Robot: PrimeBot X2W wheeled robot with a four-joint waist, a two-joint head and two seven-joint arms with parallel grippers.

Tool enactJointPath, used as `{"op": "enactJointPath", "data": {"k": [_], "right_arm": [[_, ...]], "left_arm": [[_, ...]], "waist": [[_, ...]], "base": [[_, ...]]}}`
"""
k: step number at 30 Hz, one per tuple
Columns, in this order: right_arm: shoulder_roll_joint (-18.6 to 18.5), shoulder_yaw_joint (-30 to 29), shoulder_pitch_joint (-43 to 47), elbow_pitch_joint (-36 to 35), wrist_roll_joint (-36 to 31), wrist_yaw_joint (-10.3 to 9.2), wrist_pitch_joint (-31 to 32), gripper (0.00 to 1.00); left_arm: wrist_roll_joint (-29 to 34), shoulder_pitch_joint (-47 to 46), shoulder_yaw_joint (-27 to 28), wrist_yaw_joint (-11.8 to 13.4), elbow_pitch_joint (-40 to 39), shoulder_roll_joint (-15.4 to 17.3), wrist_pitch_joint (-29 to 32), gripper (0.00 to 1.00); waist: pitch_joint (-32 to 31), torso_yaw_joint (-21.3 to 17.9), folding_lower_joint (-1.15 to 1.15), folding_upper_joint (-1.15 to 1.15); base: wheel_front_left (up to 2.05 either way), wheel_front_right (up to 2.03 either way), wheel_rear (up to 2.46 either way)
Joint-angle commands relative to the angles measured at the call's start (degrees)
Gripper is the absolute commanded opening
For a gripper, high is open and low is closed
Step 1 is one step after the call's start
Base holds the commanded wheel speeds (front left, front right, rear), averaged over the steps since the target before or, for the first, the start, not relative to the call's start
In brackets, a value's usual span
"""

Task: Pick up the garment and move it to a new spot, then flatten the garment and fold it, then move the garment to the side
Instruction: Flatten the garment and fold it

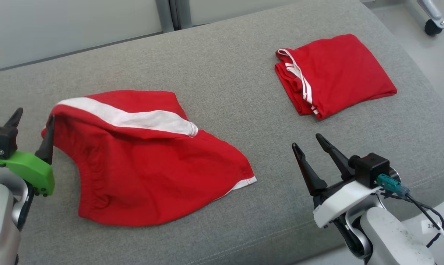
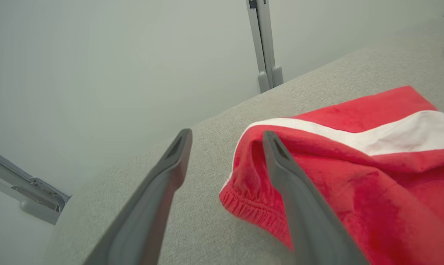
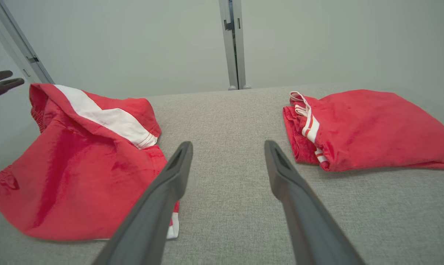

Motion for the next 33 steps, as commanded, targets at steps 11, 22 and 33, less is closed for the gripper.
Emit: {"op": "enactJointPath", "data": {"k": [11, 22, 33], "right_arm": [[-0.34, -0.46, 1.98, 0.43, -0.03, -0.02, -0.21, 1.0], [-1.13, -0.47, 3.02, 0.75, 0.54, -0.02, -0.21, 1.0], [-1.71, 0.53, 2.17, 1.23, 1.01, -0.02, -0.21, 1.0]], "left_arm": [[1.02, 13.76, 8.12, 1.67, -12.88, -3.73, -0.17, 1.0], [3.75, 22.2, 6.6, 0.93, -18.18, -10.62, -0.14, 1.0], [1.78, 18.59, -1.03, -0.67, -12.05, -13.36, 1.8, 1.0]], "waist": [[-3.39, 4.94, 0.0, 0.0], [-4.37, 8.06, 0.0, 0.0], [-4.1, 8.86, 0.0, 0.0]], "base": [[0.0, 0.0, 0.0], [0.0, 0.0, 0.0], [0.0, 0.0, 0.0]]}}
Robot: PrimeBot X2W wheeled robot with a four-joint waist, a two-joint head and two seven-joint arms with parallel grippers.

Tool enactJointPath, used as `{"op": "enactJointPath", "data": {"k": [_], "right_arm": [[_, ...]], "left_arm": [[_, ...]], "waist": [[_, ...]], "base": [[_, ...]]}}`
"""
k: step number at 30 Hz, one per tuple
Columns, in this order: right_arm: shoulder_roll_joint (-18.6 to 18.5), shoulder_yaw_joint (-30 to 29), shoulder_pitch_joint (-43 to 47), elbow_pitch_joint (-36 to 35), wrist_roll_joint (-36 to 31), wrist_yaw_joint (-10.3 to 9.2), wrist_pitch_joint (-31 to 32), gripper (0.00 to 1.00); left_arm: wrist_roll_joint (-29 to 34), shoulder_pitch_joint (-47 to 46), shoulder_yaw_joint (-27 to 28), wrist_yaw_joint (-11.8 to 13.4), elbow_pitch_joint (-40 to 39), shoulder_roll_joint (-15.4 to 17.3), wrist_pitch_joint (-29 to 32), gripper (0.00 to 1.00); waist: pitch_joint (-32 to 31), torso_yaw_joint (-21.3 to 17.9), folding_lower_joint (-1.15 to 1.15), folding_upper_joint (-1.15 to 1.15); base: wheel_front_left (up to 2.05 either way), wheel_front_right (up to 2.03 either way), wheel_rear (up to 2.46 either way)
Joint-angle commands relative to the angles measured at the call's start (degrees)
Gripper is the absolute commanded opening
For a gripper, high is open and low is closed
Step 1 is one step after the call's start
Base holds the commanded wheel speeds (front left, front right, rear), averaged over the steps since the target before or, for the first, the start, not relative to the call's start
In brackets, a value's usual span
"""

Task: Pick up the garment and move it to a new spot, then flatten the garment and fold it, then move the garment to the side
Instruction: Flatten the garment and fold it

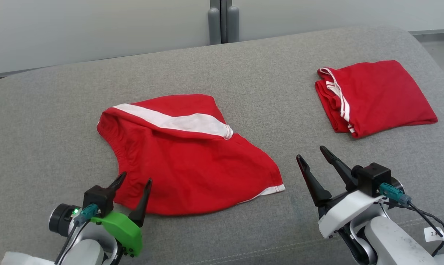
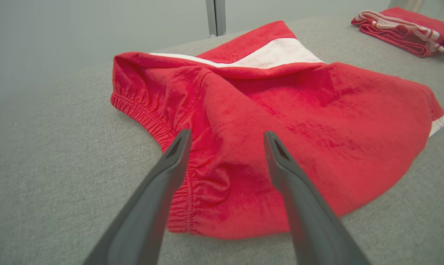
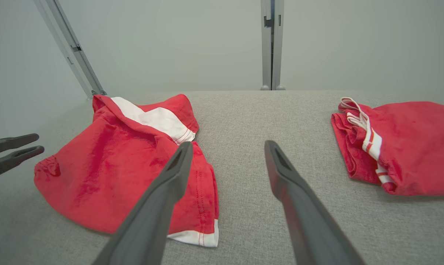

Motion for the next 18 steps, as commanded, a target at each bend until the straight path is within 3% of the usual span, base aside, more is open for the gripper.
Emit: {"op": "enactJointPath", "data": {"k": [1, 11, 13, 18], "right_arm": [[-0.23, 0.16, -0.39, 0.11, 0.37, -0.02, -0.21, 1.0], [-0.29, 1.03, -1.81, 0.52, 0.92, -0.02, -0.21, 1.0], [-0.17, 0.77, -1.66, 0.5, 0.83, -0.03, -0.21, 1.0], [0.2, 0.4, -1.54, 0.52, 0.51, -0.02, -0.22, 1.0]], "left_arm": [[-0.58, -1.0, -0.34, -0.15, 0.37, -0.34, -0.02, 1.0], [-3.23, -7.8, -7.11, -0.23, 11.07, -0.5, 2.13, 1.0], [-4.3, -9.29, -8.35, -0.23, 13.7, -0.98, 1.94, 0.0], [-5.98, -11.74, -10.6, -0.23, 15.16, -0.7, 0.25, 0.0]], "waist": [[0.18, -0.14, 0.0, 0.0], [1.86, -2.89, 0.0, 0.0], [2.06, -3.36, 0.0, 0.0], [1.93, -3.6, 0.0, 0.0]], "base": [[0.0, 0.0, 0.0], [0.0, 0.0, 0.0], [0.0, 0.0, 0.0], [0.0, 0.0, 0.0]]}}
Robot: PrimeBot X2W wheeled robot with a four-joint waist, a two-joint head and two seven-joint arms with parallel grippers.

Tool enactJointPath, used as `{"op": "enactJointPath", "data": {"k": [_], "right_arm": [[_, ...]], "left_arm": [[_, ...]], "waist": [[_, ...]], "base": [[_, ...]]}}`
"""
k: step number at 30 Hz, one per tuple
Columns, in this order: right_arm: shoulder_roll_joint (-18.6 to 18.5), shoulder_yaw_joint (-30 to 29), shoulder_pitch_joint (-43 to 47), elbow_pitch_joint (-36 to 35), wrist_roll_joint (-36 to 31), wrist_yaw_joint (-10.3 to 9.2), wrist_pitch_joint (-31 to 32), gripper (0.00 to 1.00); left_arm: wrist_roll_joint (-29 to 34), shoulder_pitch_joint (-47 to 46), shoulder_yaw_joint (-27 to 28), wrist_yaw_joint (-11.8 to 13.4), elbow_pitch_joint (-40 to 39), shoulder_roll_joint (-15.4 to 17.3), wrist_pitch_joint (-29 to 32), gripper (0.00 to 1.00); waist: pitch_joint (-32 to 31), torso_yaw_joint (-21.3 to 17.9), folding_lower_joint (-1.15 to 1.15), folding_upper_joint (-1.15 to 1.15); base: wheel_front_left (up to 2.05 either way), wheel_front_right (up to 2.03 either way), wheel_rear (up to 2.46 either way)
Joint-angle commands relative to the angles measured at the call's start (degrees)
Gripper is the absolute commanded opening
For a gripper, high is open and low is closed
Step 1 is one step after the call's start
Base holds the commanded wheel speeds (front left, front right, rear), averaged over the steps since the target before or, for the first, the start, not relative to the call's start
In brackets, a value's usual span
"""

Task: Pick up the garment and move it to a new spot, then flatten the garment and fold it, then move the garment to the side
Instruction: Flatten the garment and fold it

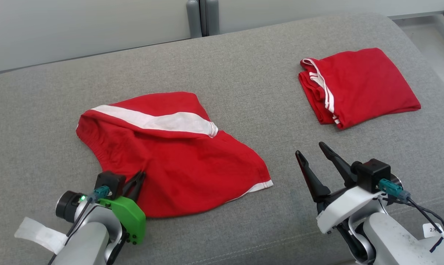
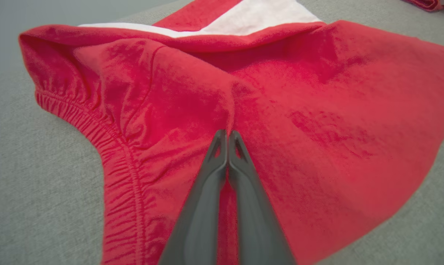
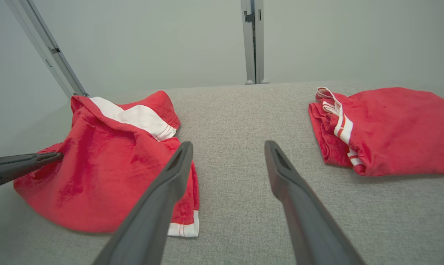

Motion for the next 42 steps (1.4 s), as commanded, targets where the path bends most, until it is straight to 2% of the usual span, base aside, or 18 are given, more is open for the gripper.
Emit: {"op": "enactJointPath", "data": {"k": [1, 7, 17, 22, 26, 27, 29, 34, 42], "right_arm": [[0.08, -0.19, -0.27, -0.02, -0.43, -0.02, -0.22, 1.0], [0.36, -0.24, -0.1, -0.39, -0.48, -0.02, -0.21, 1.0], [0.58, 0.22, -2.11, -0.72, -0.37, -0.02, -0.21, 1.0], [0.49, -0.04, -2.24, -0.79, -0.64, -0.02, -0.21, 1.0], [0.57, -0.07, -2.37, -0.84, -0.8, -0.02, -0.21, 1.0], [0.63, -0.14, -2.37, -0.79, -0.86, -0.02, -0.21, 1.0], [0.69, -0.41, -2.24, -0.71, -0.96, -0.02, -0.21, 1.0], [0.93, -0.87, -1.31, -0.56, -1.17, -0.02, -0.21, 1.0], [0.76, -1.24, 0.13, -0.59, -1.28, -0.02, -0.21, 1.0]], "left_arm": [[-0.59, -1.24, -0.23, -0.09, 0.03, 0.53, -0.49, 0.0], [-1.12, -4.77, -1.39, -0.1, -0.64, 1.52, -1.57, 0.0], [-3.22, -10.27, -3.33, -0.1, 5.04, 2.03, -2.21, 0.0], [-1.88, -11.88, -2.82, -0.07, 6.98, 1.54, -2.61, 0.0], [-0.07, -11.74, -1.78, 0.89, 6.7, 1.24, -2.61, 0.0], [0.3, -11.37, -1.4, 1.04, 6.47, 1.1, -2.59, 0.11], [1.27, -10.71, -0.43, 1.84, 5.53, 1.2, -2.56, 1.0], [3.1, -7.84, 3.0, 3.61, 1.37, 1.17, -2.57, 1.0], [6.67, 1.18, 10.73, 6.45, -11.07, 0.78, -2.57, 1.0]], "waist": [[-0.08, 0.06, 0.0, 0.0], [0.04, 0.18, 0.0, 0.0], [2.42, -2.14, 0.0, 0.0], [3.27, -2.73, 0.0, 0.0], [3.56, -2.99, 0.0, 0.0], [3.54, -2.98, 0.0, 0.0], [3.38, -2.72, 0.0, 0.0], [2.37, -1.51, 0.0, 0.0], [0.14, 0.82, 0.0, 0.0]], "base": [[0.0, 0.0, 0.0], [0.0, 0.0, 0.0], [0.0, 0.0, 0.0], [0.0, 0.0, 0.0], [0.0, 0.0, 0.0], [0.0, 0.0, 0.0], [0.0, 0.0, 0.0], [0.0, 0.0, 0.0], [0.0, 0.0, 0.0]]}}
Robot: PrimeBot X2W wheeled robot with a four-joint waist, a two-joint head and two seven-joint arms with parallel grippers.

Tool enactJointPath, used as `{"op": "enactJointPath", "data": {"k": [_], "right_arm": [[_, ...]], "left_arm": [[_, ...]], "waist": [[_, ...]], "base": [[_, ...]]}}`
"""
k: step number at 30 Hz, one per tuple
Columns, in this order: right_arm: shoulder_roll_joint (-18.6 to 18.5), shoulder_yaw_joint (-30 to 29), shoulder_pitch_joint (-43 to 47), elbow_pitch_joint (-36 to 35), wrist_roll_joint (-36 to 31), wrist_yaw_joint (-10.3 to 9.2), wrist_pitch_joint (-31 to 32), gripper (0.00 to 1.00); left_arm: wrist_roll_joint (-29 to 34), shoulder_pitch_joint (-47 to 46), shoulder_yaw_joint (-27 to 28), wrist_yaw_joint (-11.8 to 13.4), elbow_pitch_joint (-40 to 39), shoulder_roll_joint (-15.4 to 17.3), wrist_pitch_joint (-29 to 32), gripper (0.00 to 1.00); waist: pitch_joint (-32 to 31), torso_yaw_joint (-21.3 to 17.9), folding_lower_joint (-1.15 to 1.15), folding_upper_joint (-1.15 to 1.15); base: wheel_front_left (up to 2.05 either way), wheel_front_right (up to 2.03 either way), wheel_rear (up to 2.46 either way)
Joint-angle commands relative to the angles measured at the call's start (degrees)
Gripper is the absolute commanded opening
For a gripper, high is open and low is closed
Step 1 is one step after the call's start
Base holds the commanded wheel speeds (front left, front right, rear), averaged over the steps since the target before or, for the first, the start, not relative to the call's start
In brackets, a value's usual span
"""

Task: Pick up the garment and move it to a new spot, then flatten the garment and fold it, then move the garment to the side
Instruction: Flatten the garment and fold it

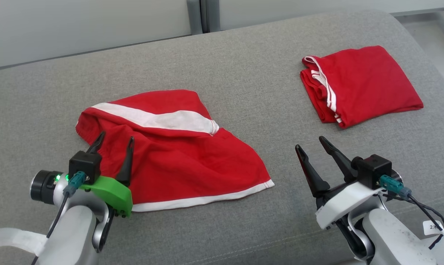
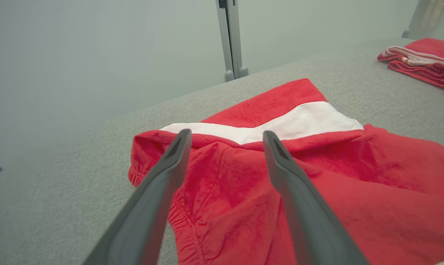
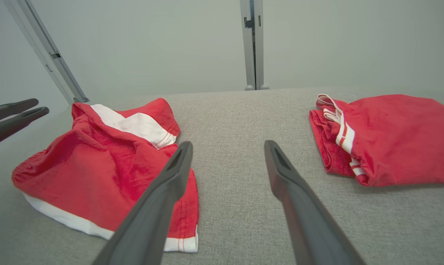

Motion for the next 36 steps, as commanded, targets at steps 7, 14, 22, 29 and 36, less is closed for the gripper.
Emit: {"op": "enactJointPath", "data": {"k": [7, 14, 22, 29, 36], "right_arm": [[-0.42, -0.37, 2.01, -0.12, -0.47, -0.02, -0.21, 1.0], [-0.64, -0.52, 3.22, -0.45, -0.64, -0.02, -0.21, 1.0], [-1.08, -2.64, 4.16, -0.68, -1.57, -0.02, -0.21, 1.0], [-0.6, -5.97, 5.44, -0.34, -3.01, -0.02, -0.21, 1.0], [-0.03, -10.07, 7.65, -0.17, -4.33, -0.02, -0.21, 1.0]], "left_arm": [[3.66, 9.59, 6.56, 0.9, -10.0, -1.76, -0.19, 1.0], [6.4, 17.09, 11.79, 1.21, -17.13, -3.7, -0.19, 1.0], [7.79, 24.2, 18.77, 1.52, -24.07, -5.96, -0.19, 1.0], [8.13, 28.88, 22.38, 0.95, -27.22, -7.48, -0.19, 1.0], [9.07, 32.28, 25.08, 0.31, -29.31, -8.05, -0.2, 1.0]], "waist": [[-2.93, 2.53, 0.0, 0.0], [-4.82, 3.74, 0.0, 0.0], [-6.53, 4.46, 0.0, 0.0], [-7.82, 4.36, 0.0, 0.0], [-8.79, 4.55, 0.0, 0.0]], "base": [[0.0, 0.0, 0.0], [0.0, 0.0, 0.0], [0.0, 0.0, 0.0], [0.0, 0.0, 0.0], [0.0, 0.0, 0.0]]}}
